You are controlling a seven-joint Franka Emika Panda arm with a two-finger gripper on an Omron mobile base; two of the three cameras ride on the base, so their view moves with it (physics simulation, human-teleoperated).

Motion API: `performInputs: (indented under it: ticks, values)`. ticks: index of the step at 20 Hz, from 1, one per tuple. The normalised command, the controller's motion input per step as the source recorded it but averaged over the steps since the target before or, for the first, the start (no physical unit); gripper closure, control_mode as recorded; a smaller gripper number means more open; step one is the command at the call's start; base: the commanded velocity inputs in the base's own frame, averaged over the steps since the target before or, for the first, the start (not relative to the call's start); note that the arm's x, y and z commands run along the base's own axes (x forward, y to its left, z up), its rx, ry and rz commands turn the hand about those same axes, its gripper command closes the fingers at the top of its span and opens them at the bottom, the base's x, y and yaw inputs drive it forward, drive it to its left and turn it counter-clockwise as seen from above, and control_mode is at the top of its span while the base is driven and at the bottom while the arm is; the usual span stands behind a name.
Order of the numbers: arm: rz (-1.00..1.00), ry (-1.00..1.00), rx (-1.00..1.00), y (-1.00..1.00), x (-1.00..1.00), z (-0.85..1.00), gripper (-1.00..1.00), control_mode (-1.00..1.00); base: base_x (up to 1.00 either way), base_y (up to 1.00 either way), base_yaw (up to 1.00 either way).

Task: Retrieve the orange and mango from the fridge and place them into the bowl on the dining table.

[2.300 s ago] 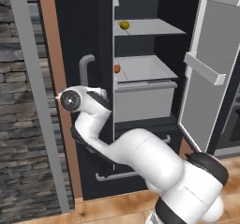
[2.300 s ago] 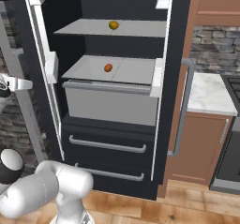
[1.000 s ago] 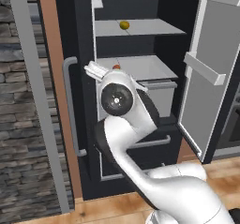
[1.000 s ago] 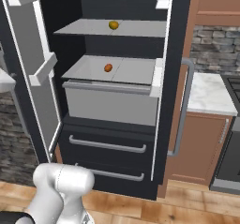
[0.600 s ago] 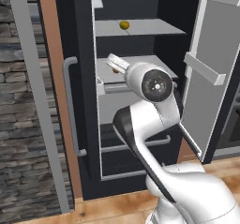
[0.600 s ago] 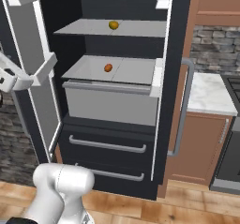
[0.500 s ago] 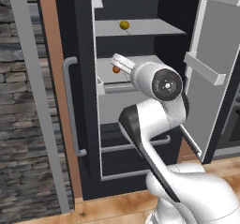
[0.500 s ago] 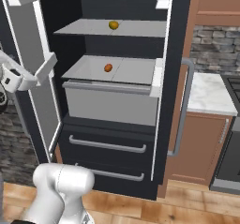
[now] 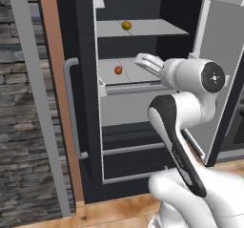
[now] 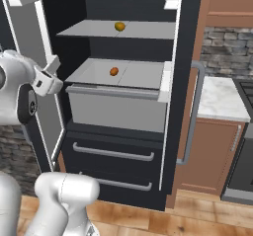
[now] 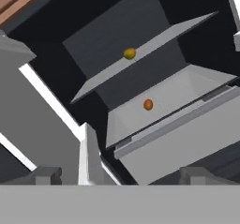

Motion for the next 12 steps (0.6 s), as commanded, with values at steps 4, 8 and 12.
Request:
performInputs:
  ticks: [4, 8, 12]
  values:
    - [0.33, 0.11, 0.0, 0.08, 0.28, 0.0, -1.0, -1.0, 0.0, 0.0, 0.0]
    - [0.39, 0.13, 0.0, 0.41, 0.43, 0.0, -1.0, -1.0, 0.0, 0.0, 0.0]
    - [0.35, 0.06, 0.0, 0.53, 0.66, 0.0, -1.0, -1.0, 0.0, 0.0, 0.0]
